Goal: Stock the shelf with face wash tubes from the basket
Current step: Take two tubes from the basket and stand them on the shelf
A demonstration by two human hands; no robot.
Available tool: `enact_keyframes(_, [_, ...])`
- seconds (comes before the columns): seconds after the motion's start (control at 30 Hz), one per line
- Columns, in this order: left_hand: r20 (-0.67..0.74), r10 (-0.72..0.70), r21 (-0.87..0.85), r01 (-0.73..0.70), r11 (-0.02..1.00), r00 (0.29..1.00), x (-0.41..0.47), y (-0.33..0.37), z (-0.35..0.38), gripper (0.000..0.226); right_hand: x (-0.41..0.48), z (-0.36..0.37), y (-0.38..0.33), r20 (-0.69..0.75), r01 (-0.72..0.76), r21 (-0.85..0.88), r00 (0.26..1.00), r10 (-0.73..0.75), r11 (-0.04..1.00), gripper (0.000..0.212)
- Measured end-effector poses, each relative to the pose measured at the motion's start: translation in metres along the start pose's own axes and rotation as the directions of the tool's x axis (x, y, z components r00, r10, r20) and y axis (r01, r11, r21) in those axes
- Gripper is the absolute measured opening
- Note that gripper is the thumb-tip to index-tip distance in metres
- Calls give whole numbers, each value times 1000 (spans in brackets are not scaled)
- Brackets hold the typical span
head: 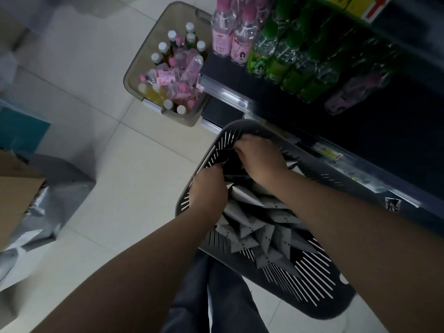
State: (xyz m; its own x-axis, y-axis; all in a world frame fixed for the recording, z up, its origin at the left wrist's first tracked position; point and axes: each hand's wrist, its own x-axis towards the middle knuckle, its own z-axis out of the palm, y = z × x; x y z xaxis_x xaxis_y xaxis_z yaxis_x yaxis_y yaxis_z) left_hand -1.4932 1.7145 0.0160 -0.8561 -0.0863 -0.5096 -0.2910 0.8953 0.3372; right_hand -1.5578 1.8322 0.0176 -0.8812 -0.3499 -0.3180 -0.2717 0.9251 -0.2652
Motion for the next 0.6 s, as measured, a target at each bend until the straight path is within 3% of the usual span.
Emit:
enact_keyframes(0.23, [-32, 65, 87, -62, 994, 997, -10, 2, -21, 31, -12, -18, -1, -85, -15, 17, 996, 17, 1000, 22])
enact_keyframes(0.37, [-69, 75, 94, -69, 993, 995, -19, 3, -45, 26, -24, -41, -4, -112, -43, 48, 993, 48, 998, 22])
enact_keyframes(0.6, [-149, 219, 184, -191, 964, 964, -41, 23, -106, 17, -57, -117, -8, -177, -66, 118, 980, 86, 991, 22])
